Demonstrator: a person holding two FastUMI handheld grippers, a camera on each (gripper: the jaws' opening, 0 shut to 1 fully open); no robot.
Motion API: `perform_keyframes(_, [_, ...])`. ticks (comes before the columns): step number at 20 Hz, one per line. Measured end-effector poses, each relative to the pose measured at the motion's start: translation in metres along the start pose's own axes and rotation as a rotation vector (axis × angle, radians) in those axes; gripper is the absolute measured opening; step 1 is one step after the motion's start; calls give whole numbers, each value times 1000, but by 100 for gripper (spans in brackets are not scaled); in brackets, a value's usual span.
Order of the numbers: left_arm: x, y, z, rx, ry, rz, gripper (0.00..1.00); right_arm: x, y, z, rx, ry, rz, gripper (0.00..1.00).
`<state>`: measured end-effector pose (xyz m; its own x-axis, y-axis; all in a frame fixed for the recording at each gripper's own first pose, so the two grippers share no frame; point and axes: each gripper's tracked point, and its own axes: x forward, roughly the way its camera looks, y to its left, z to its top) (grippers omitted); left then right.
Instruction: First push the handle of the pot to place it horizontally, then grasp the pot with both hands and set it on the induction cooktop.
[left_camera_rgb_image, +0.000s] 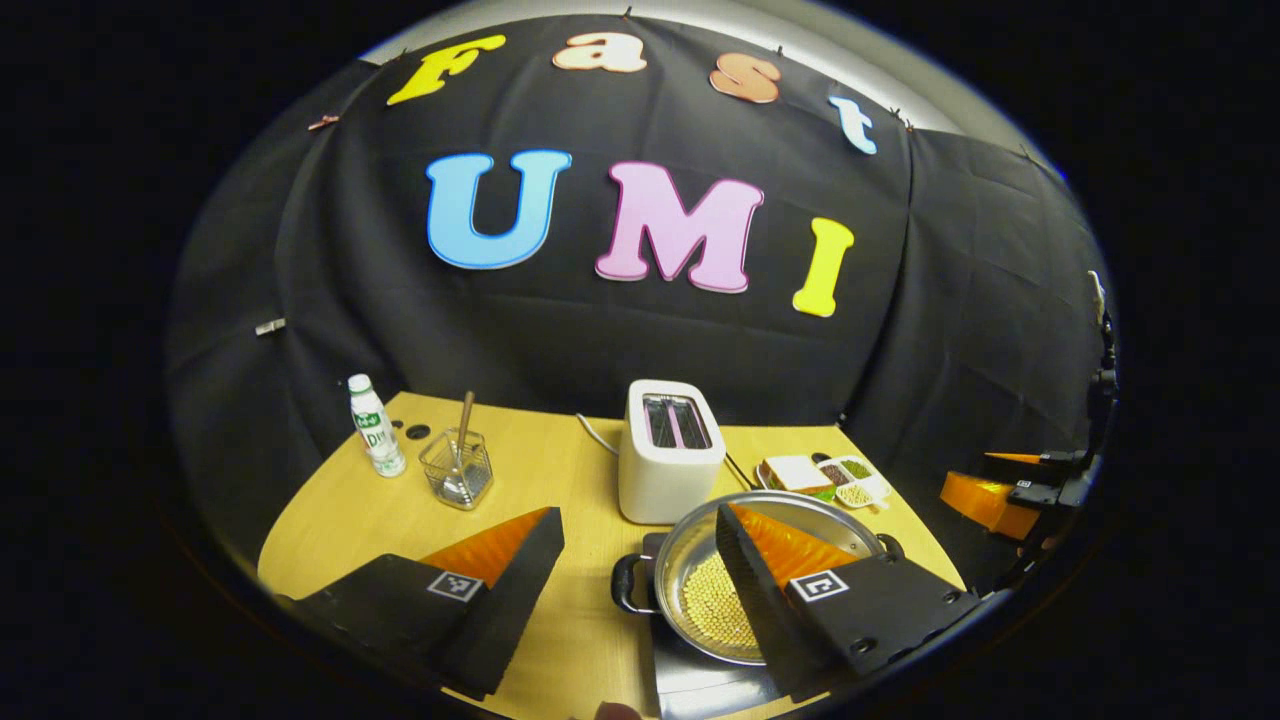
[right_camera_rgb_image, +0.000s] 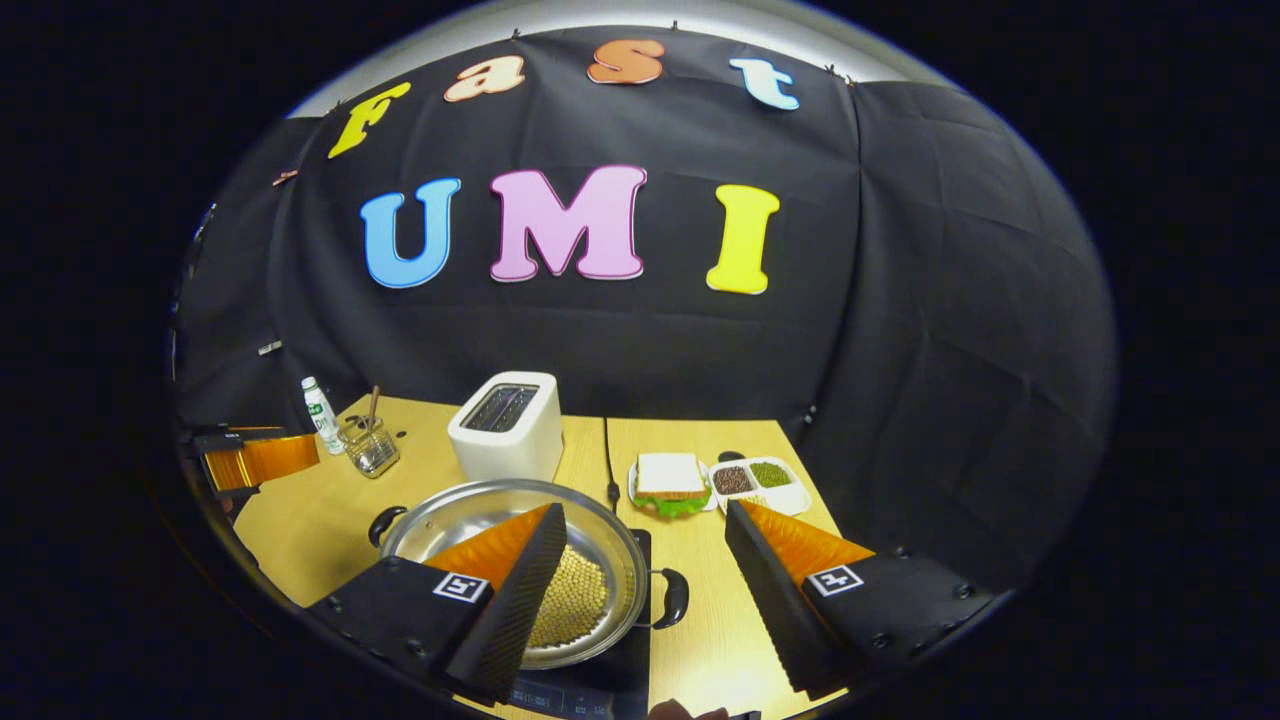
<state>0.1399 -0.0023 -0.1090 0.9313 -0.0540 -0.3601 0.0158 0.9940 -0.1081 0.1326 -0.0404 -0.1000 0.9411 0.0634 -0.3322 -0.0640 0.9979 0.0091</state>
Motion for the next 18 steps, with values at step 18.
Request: perform_keyframes(18, [-117,-4,82,134,-341,12,95,-107,48,84,-9,-333,-27,98])
